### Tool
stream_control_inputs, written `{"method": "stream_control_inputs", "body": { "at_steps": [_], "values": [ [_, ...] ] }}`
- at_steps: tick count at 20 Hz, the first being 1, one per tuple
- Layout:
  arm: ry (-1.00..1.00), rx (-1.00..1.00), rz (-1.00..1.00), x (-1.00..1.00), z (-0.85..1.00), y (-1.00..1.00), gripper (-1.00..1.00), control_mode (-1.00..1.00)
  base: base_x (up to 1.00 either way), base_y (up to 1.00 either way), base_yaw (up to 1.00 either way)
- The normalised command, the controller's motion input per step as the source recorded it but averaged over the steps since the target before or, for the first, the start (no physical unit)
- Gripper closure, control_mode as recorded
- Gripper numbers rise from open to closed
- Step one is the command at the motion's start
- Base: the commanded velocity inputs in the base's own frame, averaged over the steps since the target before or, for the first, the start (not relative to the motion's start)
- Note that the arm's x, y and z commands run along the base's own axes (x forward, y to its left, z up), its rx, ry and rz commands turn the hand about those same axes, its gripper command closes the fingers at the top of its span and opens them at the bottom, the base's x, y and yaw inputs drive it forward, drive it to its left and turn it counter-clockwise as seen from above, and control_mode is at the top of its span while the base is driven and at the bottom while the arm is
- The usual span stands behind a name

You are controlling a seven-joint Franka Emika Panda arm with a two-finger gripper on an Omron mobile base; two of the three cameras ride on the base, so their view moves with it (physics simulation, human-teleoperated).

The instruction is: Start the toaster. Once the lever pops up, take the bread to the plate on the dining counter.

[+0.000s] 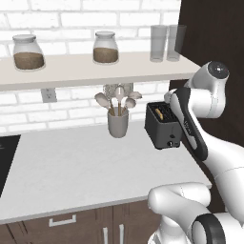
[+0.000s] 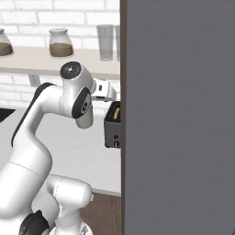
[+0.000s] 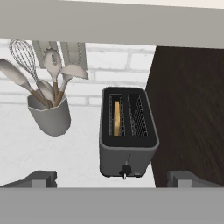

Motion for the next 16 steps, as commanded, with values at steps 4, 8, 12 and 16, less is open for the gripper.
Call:
{"method": "stream_control_inputs", "body": {
  "at_steps": [4, 8, 12, 16],
  "values": [
    [0.0, 0.0, 0.0, 0.0, 0.0, 0.0, -1.0, -1.0, 0.0, 0.0, 0.0],
    [0.0, 0.0, 0.0, 0.0, 0.0, 0.0, -1.0, -1.0, 0.0, 0.0, 0.0],
    [0.0, 0.0, 0.0, 0.0, 0.0, 0.0, -1.0, -1.0, 0.0, 0.0, 0.0],
    [0.0, 0.0, 0.0, 0.0, 0.0, 0.0, -1.0, -1.0, 0.0, 0.0, 0.0]
  ]
}}
